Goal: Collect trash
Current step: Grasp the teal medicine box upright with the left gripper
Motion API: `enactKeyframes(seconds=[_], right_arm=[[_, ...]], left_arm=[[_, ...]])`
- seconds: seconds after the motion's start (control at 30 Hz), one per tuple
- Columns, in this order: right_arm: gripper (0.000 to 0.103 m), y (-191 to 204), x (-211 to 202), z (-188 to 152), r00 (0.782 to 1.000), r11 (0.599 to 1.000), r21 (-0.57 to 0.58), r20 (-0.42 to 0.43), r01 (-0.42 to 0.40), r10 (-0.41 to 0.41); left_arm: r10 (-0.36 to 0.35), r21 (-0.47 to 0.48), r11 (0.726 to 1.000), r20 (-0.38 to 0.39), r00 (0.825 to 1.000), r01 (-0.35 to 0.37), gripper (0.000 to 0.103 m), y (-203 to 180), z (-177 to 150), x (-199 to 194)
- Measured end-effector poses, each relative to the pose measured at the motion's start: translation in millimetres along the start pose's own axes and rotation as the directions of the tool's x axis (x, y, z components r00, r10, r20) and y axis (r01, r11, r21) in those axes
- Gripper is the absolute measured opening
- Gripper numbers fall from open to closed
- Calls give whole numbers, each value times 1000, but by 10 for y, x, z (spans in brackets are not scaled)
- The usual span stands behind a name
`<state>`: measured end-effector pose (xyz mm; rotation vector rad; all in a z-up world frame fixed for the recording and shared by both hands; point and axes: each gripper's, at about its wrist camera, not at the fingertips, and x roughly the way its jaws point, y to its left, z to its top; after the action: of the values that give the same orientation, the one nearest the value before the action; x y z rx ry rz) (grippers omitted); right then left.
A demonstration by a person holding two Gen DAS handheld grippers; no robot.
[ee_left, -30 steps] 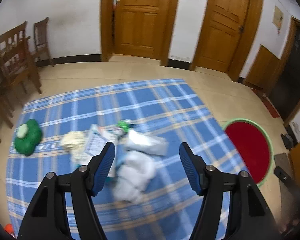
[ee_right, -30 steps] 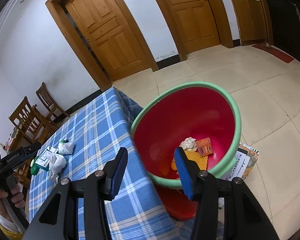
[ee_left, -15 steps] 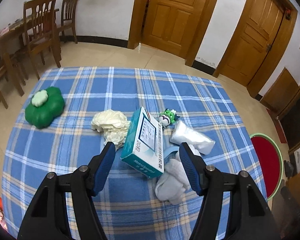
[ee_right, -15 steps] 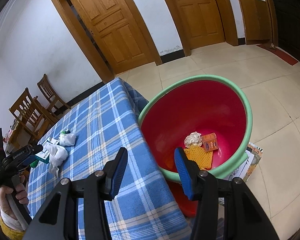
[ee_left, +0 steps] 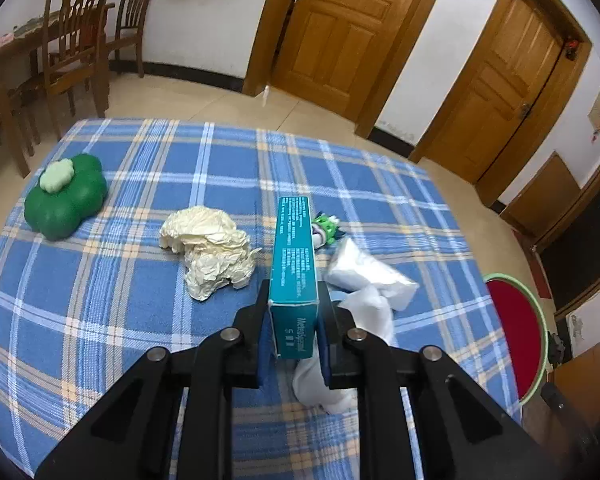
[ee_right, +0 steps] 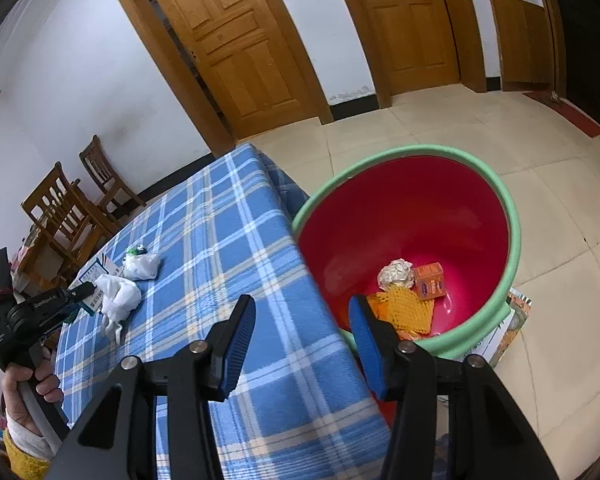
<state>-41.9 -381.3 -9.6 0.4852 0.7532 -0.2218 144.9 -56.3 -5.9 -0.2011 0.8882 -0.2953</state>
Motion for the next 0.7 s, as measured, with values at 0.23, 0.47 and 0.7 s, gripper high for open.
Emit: enactKeyframes(seconds=[0.23,0.47,0.7], right_arm=[[52,290,10,4,999,997,-58,-6,-45,45],[52,665,72,3,993,986,-120,-48,-118,113],[52,1038,173,-3,982,968,-178,-100,-179,163]], left_arm=[[-5,30,1000,77,997,3,18,-1,-61,-358],[44,14,999,106,993,-46,18,169,-172,-598],[99,-43,994,85,991,-96,18,479,-319,-629]])
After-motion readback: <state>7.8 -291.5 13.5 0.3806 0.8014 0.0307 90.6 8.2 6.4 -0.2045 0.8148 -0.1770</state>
